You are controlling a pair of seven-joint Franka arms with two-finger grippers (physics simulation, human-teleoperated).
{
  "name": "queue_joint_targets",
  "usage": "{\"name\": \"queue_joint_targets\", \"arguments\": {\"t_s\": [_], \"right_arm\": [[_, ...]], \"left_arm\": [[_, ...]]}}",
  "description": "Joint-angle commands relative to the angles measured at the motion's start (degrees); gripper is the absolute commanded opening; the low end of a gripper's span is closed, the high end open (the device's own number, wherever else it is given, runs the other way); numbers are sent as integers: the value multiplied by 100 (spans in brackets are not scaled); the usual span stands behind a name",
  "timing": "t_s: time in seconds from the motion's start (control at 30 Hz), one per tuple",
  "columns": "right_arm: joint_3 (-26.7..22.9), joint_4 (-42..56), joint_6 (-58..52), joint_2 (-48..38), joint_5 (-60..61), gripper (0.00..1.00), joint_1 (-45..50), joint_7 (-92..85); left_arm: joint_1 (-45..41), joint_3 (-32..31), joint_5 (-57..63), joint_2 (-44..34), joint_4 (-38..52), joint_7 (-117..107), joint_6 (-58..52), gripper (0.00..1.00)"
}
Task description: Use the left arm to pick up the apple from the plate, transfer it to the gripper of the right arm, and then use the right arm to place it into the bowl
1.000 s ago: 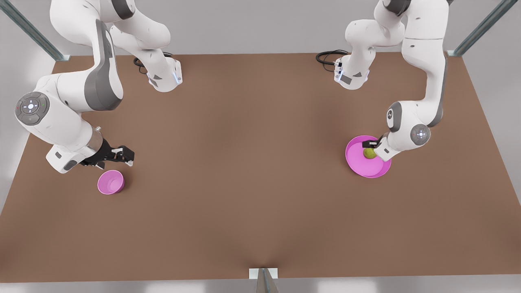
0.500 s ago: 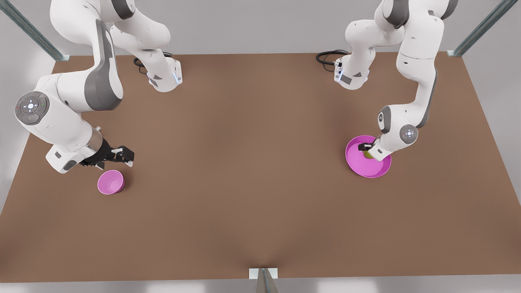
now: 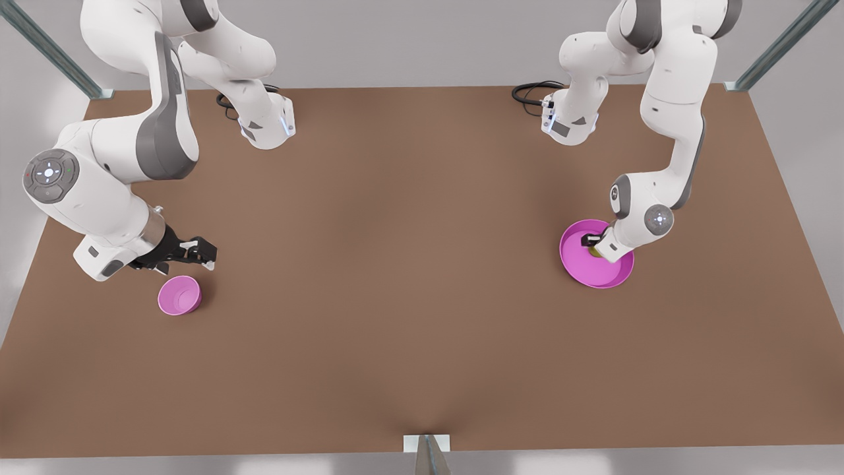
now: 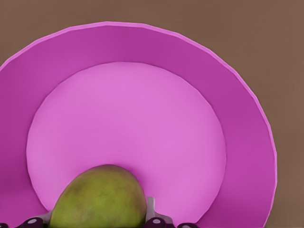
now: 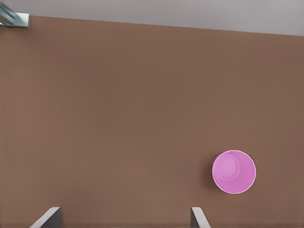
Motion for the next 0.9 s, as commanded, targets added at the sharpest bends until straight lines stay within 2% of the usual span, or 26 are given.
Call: {"name": "queue_joint_targets", "arguments": {"t_s": [0.0,0.23,0.3,0.37,0.43,0.53,0.6,0.67,0.73,0.8,0.87], "right_arm": [[1,3,-7,0,6,100,0,-21],[1,3,1,-8,6,100,0,-21],[1,3,-7,-8,6,100,0,-21],[1,3,-7,0,6,100,0,-21],[1,3,-7,-8,-3,100,0,-12],[1,3,-34,-8,-3,100,18,-21],[10,-6,-60,-8,-3,100,27,-12],[19,-6,-78,-8,-3,100,18,14],[19,-15,-43,97,180,100,0,58],[10,-6,10,264,1058,100,0,85],[19,-6,300,413,2079,100,-17,85]], "left_arm": [[0,0,10,7,3,14,56,79],[-9,-8,10,-46,91,-30,108,73],[-26,-26,-17,-125,635,-30,-155,73],[-79,-140,-52,-327,1523,-12,-1078,71],[-79,-597,-1272,-327,2524,137,-1877,71],[-88,-1194,-3145,-248,2938,1059,-2098,71],[-509,-1432,-3522,147,3526,1269,-2098,70],[-597,-1705,-5130,621,3939,3184,-2080,70],[-826,-1924,-5317,1516,5054,3529,-2080,70],[-870,-2328,-5667,2308,5916,4467,-2054,70],[-1037,-2566,-6186,2731,6551,5401,-2027,70]]}}
